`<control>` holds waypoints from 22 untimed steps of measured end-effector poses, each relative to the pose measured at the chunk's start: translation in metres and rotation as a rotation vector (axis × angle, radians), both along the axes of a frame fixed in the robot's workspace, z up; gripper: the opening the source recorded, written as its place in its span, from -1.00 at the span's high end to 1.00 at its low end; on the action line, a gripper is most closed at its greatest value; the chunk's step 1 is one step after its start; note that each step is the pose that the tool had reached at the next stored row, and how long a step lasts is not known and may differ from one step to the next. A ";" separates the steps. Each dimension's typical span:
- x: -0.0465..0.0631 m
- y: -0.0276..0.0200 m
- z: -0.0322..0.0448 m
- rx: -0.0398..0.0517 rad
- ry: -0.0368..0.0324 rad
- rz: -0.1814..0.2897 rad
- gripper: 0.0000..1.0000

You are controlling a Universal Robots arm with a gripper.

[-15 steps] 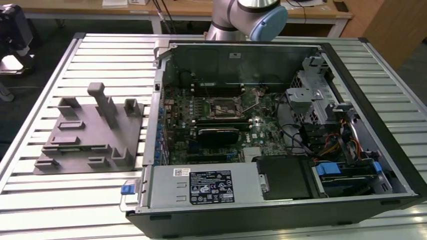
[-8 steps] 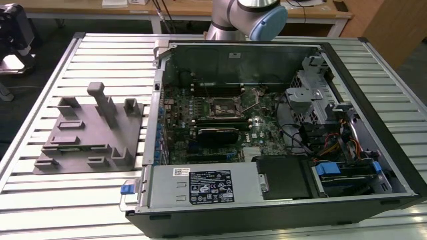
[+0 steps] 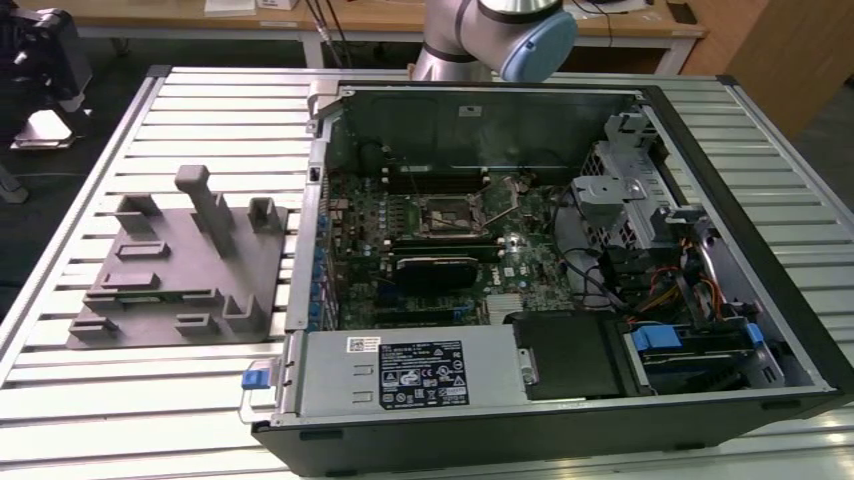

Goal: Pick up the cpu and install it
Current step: 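Pick up the cpu and move it towards the insertion slot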

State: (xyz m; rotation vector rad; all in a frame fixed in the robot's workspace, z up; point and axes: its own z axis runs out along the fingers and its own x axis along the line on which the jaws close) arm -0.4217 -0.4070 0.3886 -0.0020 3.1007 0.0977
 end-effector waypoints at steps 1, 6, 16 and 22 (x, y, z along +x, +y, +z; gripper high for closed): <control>0.002 0.0000 -0.0001 0.0001 -0.0001 0.000 -0.08; 0.012 0.0000 0.0000 0.0000 0.0000 0.000 -0.08; 0.033 0.0000 -0.0001 0.0001 -0.0001 0.000 -0.08; 0.048 0.0000 0.0000 0.0000 0.0000 0.000 -0.08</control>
